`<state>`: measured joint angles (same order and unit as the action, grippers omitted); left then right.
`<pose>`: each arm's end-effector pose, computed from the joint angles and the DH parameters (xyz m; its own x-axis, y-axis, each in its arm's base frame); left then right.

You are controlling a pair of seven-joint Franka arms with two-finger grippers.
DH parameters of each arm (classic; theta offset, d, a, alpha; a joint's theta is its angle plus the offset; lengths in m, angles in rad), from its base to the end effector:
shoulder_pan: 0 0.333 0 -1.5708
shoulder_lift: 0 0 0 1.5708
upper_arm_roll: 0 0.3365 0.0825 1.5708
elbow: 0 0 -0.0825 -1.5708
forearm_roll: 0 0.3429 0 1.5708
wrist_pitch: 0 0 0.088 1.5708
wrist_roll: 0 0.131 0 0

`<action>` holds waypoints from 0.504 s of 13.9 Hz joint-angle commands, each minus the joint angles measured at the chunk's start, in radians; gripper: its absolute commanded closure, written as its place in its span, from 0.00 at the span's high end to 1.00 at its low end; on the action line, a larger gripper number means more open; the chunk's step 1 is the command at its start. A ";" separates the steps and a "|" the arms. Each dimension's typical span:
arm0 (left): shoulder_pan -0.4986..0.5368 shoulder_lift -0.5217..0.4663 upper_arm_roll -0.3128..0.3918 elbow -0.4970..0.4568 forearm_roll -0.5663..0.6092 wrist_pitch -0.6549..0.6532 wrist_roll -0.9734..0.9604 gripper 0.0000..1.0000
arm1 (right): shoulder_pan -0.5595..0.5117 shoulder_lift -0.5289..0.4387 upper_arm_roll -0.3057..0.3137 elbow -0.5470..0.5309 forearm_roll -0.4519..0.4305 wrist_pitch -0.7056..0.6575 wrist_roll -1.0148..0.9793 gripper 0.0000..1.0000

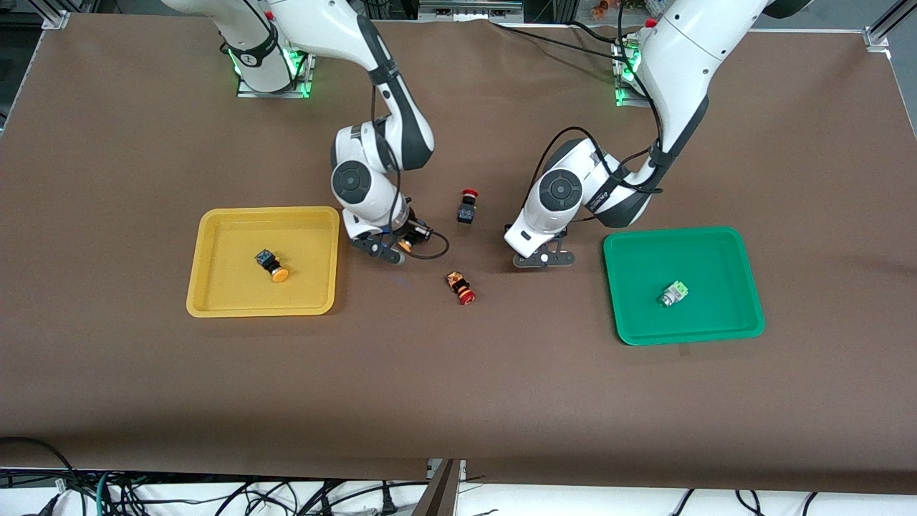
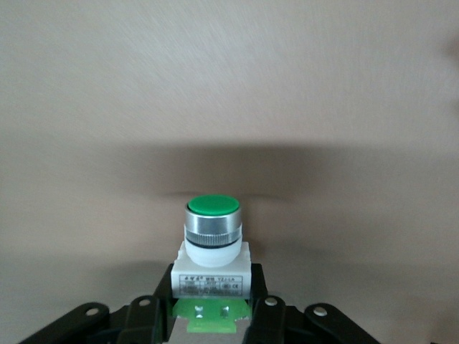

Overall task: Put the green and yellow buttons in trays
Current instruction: 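Carry the yellow button into the yellow tray while the left gripper carries green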

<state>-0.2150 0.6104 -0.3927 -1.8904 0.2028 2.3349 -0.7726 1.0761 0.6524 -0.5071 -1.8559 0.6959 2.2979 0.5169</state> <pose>0.5057 -0.3273 0.2159 0.9881 0.0671 -0.1384 0.0668 -0.9977 -0.0068 0.4903 0.3693 0.2180 0.9208 -0.3475 -0.1772 -0.3670 -0.9257 -0.0912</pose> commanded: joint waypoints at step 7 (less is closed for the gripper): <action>0.371 -0.103 0.000 0.189 0.091 -0.493 0.784 0.02 | -0.059 -0.028 -0.306 -0.002 -0.061 -0.318 -0.607 0.18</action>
<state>0.0528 0.4862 -0.3777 -1.7060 0.2520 1.8503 -0.1618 1.0396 0.6074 -0.8178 -1.8353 0.6447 1.9675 -0.0134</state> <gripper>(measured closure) 0.581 0.586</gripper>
